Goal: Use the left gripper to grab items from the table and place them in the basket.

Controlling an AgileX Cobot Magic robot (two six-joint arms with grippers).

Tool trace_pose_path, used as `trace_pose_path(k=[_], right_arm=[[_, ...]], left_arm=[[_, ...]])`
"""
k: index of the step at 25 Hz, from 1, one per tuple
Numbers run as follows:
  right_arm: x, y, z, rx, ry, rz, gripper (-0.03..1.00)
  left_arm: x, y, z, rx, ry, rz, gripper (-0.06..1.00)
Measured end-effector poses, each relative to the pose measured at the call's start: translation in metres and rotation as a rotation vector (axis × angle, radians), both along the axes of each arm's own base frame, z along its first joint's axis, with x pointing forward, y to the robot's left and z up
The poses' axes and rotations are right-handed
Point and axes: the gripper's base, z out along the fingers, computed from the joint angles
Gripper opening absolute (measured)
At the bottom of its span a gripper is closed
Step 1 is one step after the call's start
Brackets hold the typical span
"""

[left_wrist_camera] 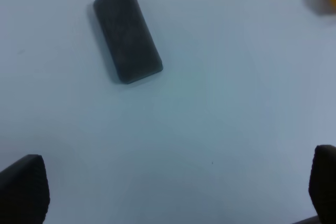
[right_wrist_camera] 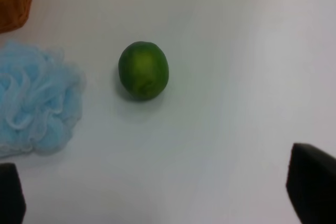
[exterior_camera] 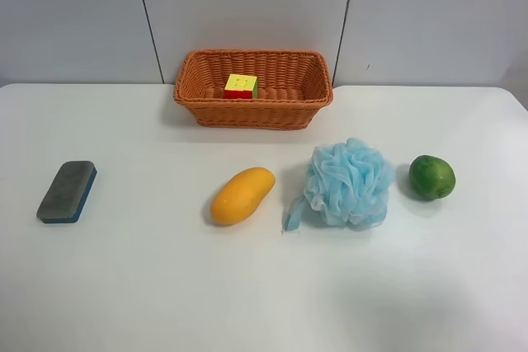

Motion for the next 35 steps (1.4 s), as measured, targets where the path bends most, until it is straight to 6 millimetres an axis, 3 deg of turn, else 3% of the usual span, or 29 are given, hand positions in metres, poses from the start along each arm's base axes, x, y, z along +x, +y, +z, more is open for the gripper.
trace_pose_path(k=[6,11,23,35], right_arm=[[0.0,0.0,0.0,0.0,0.0,0.0,0.99],[0.0,0.0,0.0,0.0,0.0,0.0,0.99],[0.0,0.0,0.0,0.0,0.0,0.0,0.99],[0.0,0.0,0.0,0.0,0.0,0.0,0.99]], left_arm=[[-0.028,0.011,-0.034,-0.042,-0.182,0.152,0.99],[-0.043,0.012,-0.062,-0.066,-0.199,0.263,0.99],[-0.077,0.007,-0.061,-0.08,-0.409,0.265,0.99],[-0.078,0.007,-0.063,-0.081,-0.411,0.261,0.99]])
